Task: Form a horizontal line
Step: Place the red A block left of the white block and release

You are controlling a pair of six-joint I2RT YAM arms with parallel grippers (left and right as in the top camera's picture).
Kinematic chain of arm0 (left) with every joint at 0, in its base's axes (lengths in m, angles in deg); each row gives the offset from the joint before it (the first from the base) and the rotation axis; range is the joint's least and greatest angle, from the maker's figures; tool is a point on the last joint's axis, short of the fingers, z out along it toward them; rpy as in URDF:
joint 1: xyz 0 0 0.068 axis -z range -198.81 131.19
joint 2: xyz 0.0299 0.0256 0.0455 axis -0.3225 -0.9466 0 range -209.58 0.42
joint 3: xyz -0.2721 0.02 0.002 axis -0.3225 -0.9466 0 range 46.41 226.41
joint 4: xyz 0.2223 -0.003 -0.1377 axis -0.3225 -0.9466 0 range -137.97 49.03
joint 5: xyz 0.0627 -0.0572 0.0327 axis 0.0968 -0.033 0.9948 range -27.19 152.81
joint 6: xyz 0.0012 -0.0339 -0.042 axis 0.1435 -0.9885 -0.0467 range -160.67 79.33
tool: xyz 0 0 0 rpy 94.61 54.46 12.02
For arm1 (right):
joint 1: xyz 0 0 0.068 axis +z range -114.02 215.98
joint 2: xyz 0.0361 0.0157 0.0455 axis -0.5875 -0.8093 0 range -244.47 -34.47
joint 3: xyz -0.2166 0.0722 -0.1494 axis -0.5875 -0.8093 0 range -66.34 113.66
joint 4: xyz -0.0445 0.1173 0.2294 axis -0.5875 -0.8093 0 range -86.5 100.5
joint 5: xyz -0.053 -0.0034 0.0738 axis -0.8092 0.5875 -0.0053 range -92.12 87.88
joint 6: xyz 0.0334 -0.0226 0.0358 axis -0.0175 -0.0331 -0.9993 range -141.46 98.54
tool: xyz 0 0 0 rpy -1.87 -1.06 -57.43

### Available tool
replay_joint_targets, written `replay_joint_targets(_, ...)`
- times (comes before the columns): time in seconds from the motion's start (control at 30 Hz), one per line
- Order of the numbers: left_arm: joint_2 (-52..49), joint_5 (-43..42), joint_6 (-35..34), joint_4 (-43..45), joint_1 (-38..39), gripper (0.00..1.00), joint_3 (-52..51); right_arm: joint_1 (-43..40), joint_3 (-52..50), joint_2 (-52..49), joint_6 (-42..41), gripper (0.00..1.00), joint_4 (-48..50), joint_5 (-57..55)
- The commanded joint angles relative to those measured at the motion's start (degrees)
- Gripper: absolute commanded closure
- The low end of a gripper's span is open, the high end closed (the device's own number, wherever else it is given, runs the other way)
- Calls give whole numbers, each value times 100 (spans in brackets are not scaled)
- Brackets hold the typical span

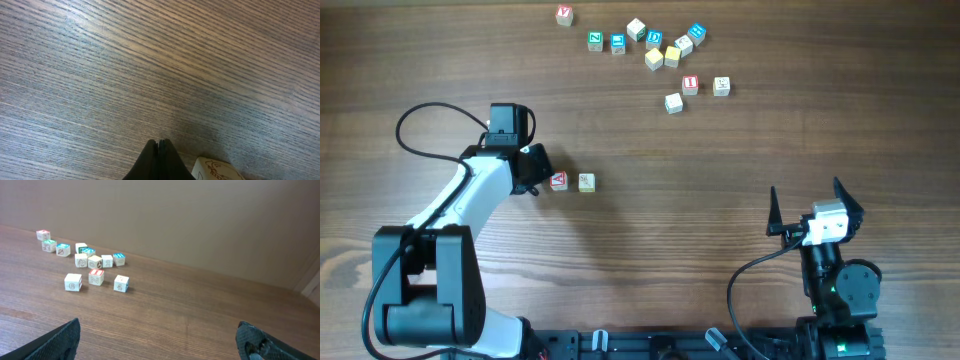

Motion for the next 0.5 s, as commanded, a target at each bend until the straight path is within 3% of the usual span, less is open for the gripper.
replay_joint_targets(0.0,-68,83,201,9,-17,96,-26,-13,-7,26,31,0,26,-9)
replay_joint_targets(0.47,-68,-341,225,-68,-17,96,-26,-13,-7,26,33,0,26,-9)
